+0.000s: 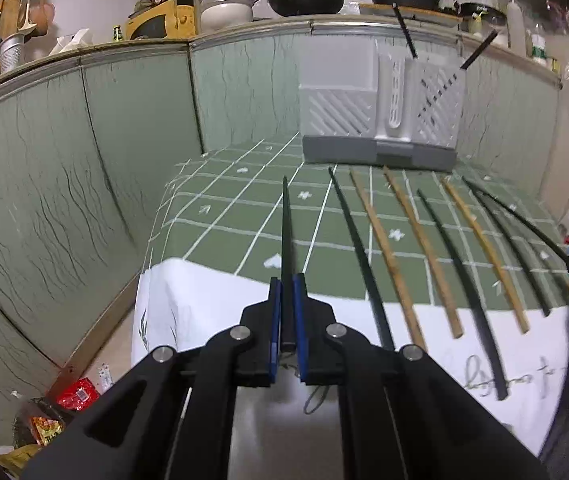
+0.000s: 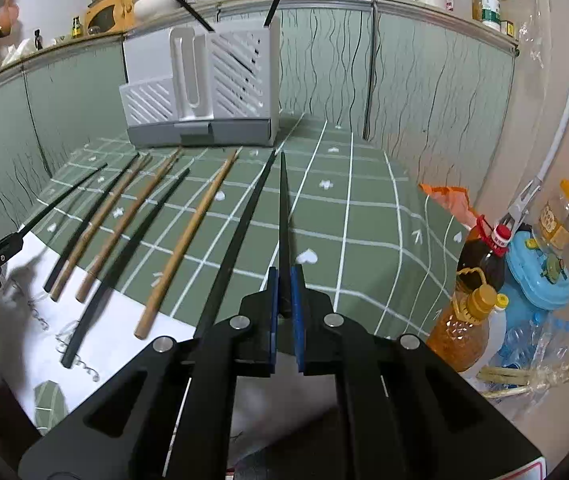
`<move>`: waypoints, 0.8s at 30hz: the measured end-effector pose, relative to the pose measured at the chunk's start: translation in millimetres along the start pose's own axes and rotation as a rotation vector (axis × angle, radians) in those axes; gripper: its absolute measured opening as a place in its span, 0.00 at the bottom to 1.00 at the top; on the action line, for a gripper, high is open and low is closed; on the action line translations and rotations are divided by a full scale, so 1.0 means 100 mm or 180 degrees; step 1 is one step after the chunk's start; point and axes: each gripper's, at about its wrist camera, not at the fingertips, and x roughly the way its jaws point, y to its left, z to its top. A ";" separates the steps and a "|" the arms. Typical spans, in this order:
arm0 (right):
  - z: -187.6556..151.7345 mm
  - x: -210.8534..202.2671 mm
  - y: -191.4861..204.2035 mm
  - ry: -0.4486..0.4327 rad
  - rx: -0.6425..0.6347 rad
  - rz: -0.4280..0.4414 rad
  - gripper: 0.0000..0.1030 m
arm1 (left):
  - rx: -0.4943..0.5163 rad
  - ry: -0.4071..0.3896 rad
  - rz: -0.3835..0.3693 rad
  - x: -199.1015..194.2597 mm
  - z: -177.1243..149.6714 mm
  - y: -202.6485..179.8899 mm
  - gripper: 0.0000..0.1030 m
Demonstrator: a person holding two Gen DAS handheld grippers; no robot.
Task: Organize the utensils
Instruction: 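Lift and carry both held black chopsticks into the white drainer holder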
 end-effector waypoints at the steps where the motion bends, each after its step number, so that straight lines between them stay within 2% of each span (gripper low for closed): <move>1: 0.02 -0.02 -0.01 -0.0009 0.0000 0.0011 0.06 | 0.0006 -0.0015 -0.0021 -0.03 0.03 0.01 0.08; 12: 0.38 -0.39 -0.04 -0.0132 -0.0039 0.0177 0.06 | -0.0015 -0.0117 -0.0205 -0.26 0.39 0.15 0.08; 24: 0.85 -0.73 -0.13 -0.0420 -0.0058 0.0259 0.06 | -0.0009 -0.0291 -0.0340 -0.50 0.90 0.33 0.08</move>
